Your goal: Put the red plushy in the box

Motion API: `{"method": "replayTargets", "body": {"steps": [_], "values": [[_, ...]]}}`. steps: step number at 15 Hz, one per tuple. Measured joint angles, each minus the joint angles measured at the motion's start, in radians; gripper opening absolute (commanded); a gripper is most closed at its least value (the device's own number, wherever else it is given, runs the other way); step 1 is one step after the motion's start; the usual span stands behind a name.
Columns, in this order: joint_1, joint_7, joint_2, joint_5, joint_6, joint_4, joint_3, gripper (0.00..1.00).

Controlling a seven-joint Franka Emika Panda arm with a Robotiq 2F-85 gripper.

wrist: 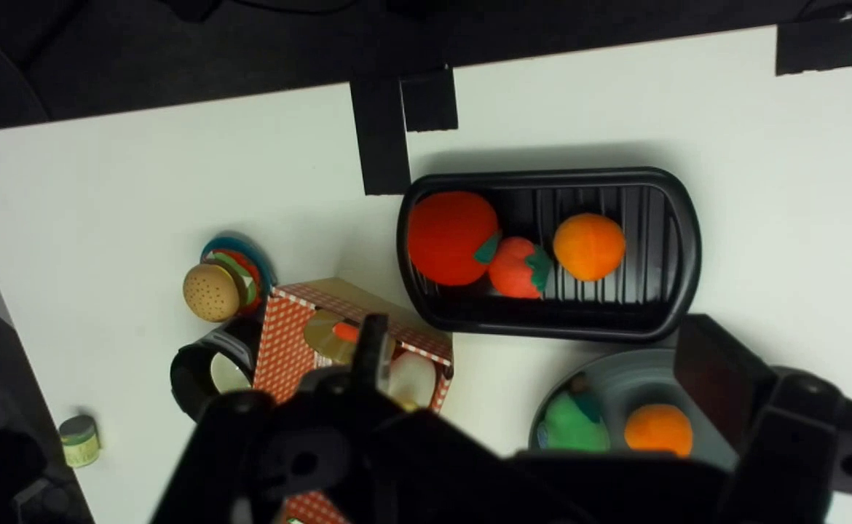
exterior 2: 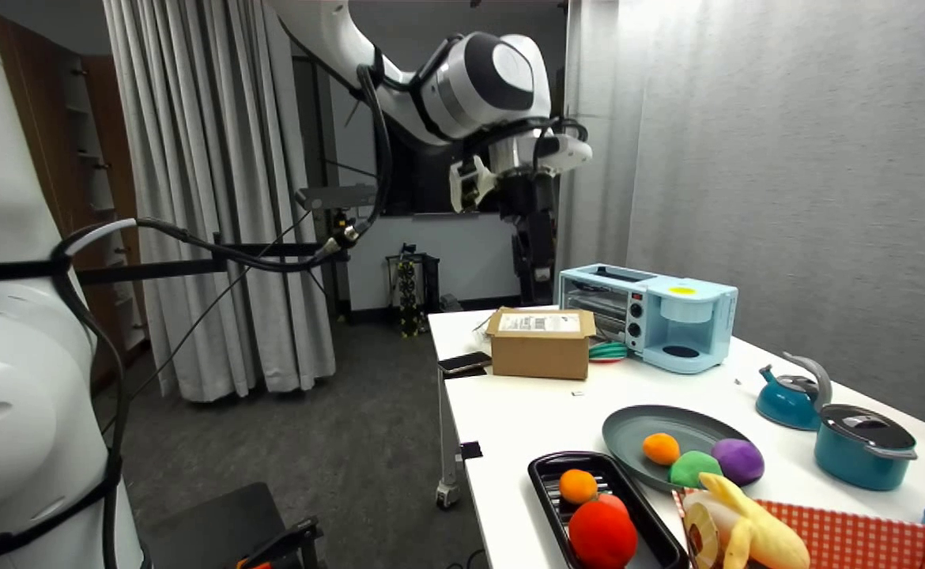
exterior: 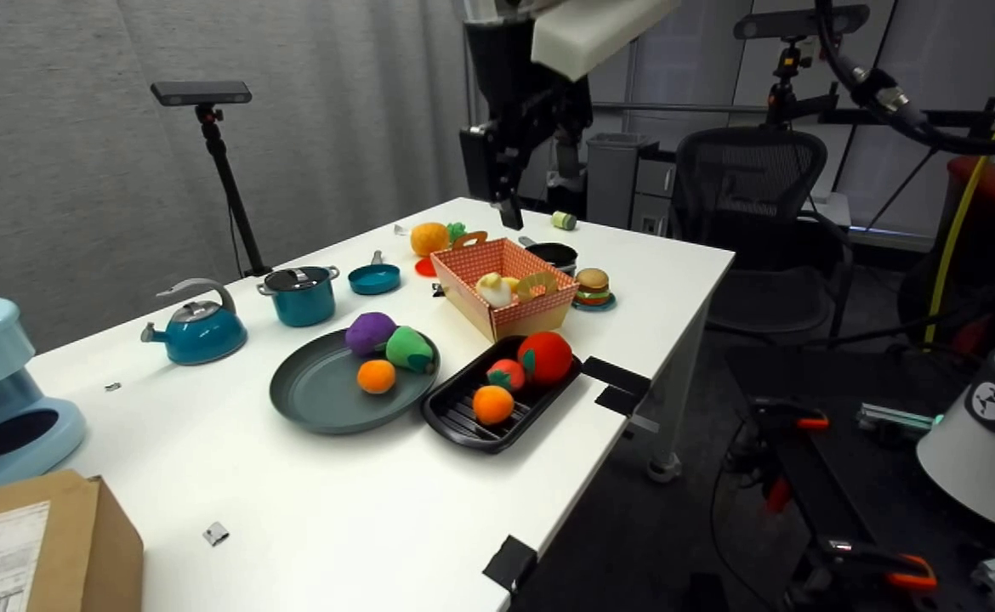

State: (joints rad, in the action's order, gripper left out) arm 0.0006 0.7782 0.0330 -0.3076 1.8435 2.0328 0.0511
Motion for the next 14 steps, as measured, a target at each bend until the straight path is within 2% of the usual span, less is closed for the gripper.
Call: {"method": "replayTargets", "body": {"steps": [9,14], "values": [[-0.028,-0.026,-0.204,-0.027,0.124,0.064,-0.116,1.00],[-0.028,-0.056,-0.311,-0.027,0.173,0.066,-0.126,1.00]]}}
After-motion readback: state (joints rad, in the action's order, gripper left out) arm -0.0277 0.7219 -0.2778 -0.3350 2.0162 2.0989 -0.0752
